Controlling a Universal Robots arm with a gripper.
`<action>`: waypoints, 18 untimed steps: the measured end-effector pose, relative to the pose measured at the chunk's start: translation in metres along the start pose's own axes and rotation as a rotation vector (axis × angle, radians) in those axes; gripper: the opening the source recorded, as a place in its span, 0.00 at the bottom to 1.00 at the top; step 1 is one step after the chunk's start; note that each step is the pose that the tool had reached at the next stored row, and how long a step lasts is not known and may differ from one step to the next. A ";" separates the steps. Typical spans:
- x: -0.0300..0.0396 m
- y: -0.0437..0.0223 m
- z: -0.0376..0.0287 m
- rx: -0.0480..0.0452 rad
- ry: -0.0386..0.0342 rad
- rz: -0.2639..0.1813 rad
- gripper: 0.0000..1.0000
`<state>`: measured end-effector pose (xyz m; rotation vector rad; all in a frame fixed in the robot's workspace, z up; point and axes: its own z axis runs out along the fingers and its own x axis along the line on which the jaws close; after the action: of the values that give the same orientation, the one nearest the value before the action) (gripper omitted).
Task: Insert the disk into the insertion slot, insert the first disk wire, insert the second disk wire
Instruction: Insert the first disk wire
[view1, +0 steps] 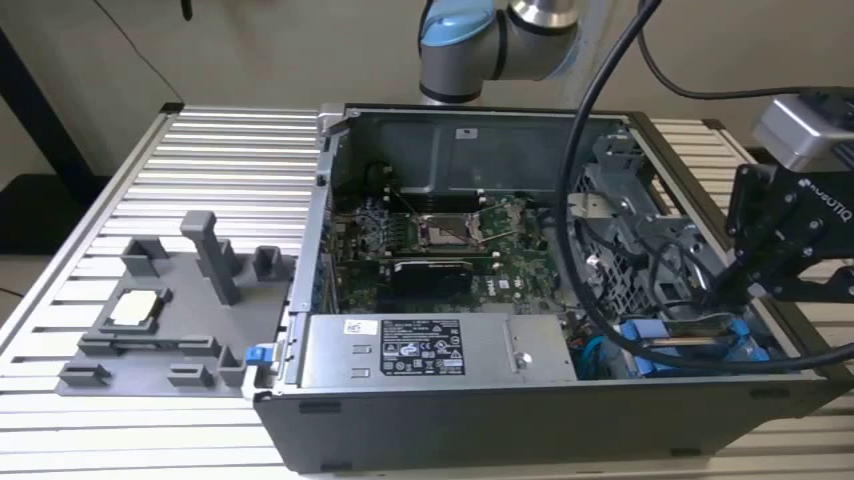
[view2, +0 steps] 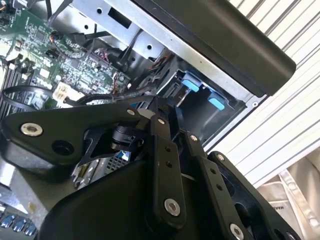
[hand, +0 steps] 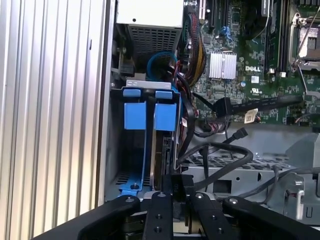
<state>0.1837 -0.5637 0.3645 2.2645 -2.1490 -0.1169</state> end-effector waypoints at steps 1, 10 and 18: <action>0.0002 -0.0005 0.0012 0.0001 -0.0009 0.000 0.19; 0.0005 -0.0010 0.0051 0.0002 -0.0020 0.002 0.19; 0.0013 -0.0012 0.0116 0.0009 -0.0046 0.016 0.19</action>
<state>0.1842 -0.5645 0.3529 2.2492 -2.1696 -0.1211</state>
